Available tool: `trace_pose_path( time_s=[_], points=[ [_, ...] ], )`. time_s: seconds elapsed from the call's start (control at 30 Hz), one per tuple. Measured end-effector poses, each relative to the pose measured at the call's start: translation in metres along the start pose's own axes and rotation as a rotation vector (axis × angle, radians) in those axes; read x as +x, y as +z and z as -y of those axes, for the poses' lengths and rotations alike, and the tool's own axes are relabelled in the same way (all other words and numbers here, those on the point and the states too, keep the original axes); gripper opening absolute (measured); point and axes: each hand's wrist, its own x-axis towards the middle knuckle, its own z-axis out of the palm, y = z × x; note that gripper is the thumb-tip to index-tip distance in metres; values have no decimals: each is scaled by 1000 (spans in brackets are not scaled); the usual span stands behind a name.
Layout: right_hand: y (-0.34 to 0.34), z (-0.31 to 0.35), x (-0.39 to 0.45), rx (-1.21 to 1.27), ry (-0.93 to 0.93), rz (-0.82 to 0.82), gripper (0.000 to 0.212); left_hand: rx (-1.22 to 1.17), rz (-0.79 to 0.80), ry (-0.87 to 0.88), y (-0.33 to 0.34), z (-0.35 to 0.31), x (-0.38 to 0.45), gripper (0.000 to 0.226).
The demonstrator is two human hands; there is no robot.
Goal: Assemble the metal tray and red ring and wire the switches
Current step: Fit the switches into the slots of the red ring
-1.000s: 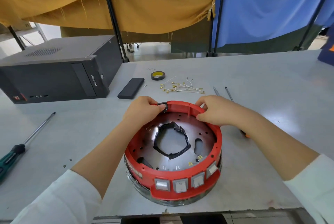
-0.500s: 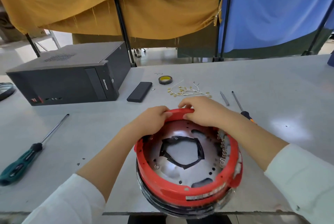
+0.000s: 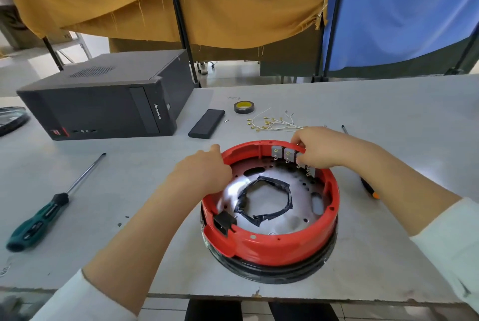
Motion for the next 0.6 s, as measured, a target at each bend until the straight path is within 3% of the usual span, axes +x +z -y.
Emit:
trace_pose_path(
  time_s=[0.2,0.43,0.6],
  points=[
    [12,-7,19,91,-95,-69,42,-163,-63,360,-7,-15,25,51],
    [14,-21,52,263,-190,-71,49,-462,25,399,-4,-23,71,34],
    [4,-26,86,501,-263,122,47,-610,123,420,5,-14,102,26]
  ],
)
